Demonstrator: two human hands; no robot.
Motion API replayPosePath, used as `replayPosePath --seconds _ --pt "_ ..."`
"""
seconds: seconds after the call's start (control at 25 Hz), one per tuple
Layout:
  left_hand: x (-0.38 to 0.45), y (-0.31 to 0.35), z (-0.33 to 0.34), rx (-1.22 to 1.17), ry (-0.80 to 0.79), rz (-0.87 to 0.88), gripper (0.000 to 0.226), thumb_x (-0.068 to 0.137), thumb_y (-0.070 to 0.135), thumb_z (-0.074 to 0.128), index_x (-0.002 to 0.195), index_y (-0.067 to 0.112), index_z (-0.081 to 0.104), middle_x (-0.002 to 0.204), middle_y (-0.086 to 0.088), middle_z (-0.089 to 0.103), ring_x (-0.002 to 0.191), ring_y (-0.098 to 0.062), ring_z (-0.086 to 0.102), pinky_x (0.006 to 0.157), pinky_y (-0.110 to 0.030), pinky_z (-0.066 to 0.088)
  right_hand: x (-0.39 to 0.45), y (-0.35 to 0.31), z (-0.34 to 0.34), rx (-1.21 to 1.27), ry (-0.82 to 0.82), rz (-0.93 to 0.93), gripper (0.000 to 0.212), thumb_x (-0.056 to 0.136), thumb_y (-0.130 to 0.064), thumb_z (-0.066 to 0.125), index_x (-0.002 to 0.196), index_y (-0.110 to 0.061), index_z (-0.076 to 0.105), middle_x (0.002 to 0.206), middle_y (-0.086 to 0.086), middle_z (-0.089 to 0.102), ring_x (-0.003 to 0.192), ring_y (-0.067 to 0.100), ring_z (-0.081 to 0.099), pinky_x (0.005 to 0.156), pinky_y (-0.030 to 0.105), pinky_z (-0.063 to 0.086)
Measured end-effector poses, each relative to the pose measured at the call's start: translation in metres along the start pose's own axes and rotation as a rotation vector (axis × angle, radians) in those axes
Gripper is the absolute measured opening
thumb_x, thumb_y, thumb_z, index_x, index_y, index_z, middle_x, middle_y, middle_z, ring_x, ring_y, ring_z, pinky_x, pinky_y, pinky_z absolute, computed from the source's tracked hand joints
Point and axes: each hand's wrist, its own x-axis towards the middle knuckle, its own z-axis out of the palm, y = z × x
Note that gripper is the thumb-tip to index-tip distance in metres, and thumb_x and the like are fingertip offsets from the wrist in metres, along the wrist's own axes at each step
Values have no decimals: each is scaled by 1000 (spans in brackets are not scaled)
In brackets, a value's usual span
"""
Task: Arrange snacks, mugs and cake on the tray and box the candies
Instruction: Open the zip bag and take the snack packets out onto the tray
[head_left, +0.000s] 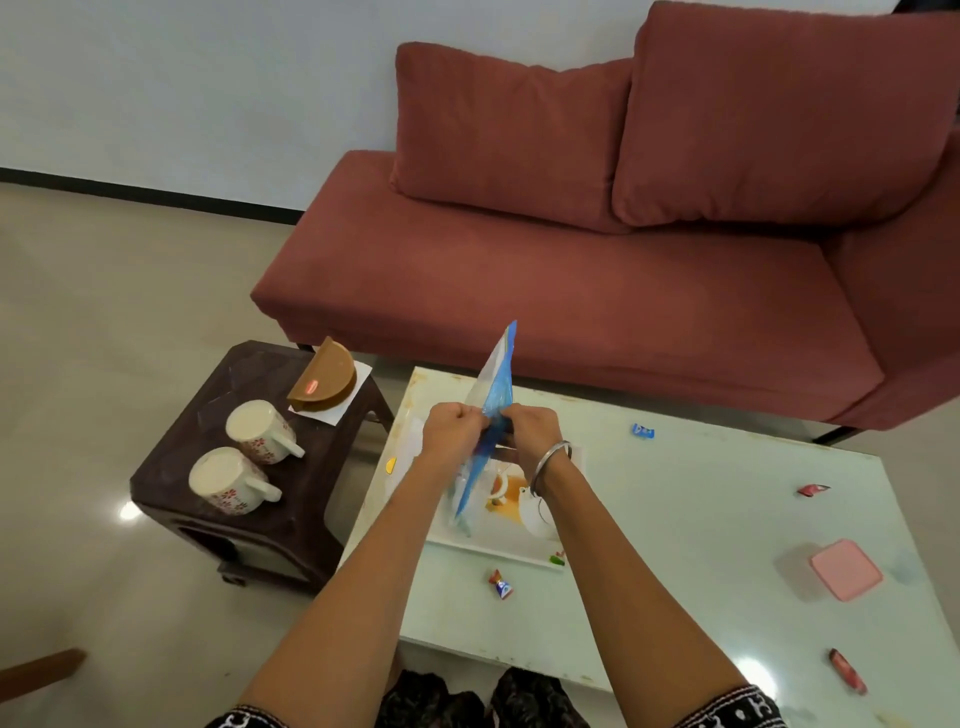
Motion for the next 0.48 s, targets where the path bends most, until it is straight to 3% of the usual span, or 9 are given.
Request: replayPosePath --seconds 0.08,0.2,0.28,0.36,0.48 --pt "-3 -1 7 282 8 180 16 92 21 49 92 6 55 88 -9 58 80 -19 55 63 -21 46 1 3 0 -84 42 -40 21 85 -8 46 72 -4 62 87 19 68 78 30 69 58 35 59" --pt "-1 -4 12 480 -100 275 25 96 22 39 108 6 55 101 -13 61 91 -25 59 81 -34 52 1 12 -1 -102 20 -71 21 89 -20 54 82 -4 65 86 12 68 75 24 68 55 30 58" --pt "3 -6 13 509 -120 288 24 97 19 37 106 6 55 108 -16 62 94 -26 60 86 -39 53 5 15 -4 -140 19 -74 24 91 -21 54 87 -1 66 86 15 68 80 29 68 63 36 60" --pt "8 -10 15 455 -122 242 21 97 20 36 93 7 53 101 -17 61 88 -27 60 80 -39 55 7 14 -6 -281 53 -113 28 93 -22 51 80 -2 65 87 20 68 84 35 67 74 44 59" --pt "11 -18 23 367 -79 181 24 96 20 35 81 8 49 89 -17 57 80 -28 58 74 -41 55 8 15 -6 -573 153 -239 32 94 -22 48 66 -7 55 79 20 63 74 29 59 71 33 50"
